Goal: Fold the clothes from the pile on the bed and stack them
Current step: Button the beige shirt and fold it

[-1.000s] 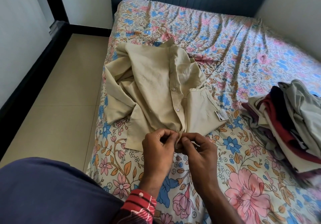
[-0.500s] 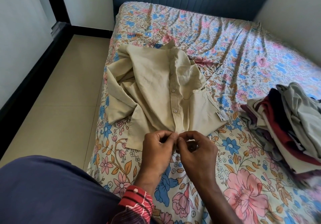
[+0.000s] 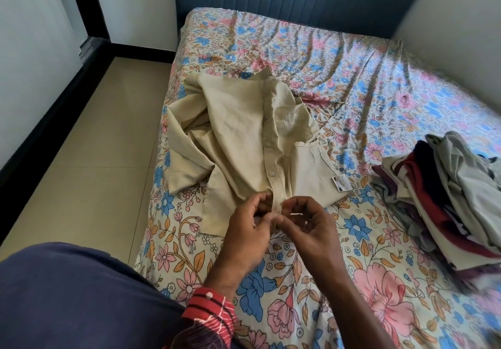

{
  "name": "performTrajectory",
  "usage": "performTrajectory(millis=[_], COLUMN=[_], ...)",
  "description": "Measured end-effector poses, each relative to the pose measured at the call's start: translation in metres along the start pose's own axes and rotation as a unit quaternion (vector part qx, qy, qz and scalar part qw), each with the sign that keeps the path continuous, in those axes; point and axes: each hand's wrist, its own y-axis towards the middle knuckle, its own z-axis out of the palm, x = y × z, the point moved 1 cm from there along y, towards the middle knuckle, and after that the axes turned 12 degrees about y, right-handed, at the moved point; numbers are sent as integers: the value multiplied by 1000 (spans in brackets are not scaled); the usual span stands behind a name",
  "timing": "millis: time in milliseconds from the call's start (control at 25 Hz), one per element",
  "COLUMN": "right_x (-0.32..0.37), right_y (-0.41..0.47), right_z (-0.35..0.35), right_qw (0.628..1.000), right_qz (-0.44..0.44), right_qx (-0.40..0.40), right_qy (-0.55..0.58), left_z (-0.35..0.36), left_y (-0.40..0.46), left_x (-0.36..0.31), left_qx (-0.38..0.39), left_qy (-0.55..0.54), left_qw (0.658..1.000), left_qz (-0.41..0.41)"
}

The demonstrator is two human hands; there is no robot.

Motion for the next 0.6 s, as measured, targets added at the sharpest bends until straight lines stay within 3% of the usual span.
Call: performTrajectory(millis=[80, 160, 200, 360, 520, 600], right_x=[-4, -7, -7, -8, -6, -1], right_y=[1, 3, 4, 10, 15, 18], right_z=[-18, -35, -42, -45, -26, -23], right_qw=[976, 905, 881, 882, 865, 848], right_qz=[-23, -8, -4, -79, -123, -147], right_qx=[54, 114, 130, 149, 195, 207], right_qy=[-208, -409, -454, -441, -445, -465], left_z=[-15, -33, -38, -39, -43, -40], left_y=[6, 5, 3, -2, 0, -3], left_x=[8, 10, 11, 8, 9, 9], left_qx=[-26, -20, -11, -4, -48, -20], left_qy=[180, 330, 371, 428, 411, 413], left_qw=[982, 942, 927, 902, 909, 909], left_qz=[43, 50, 45, 53, 51, 49])
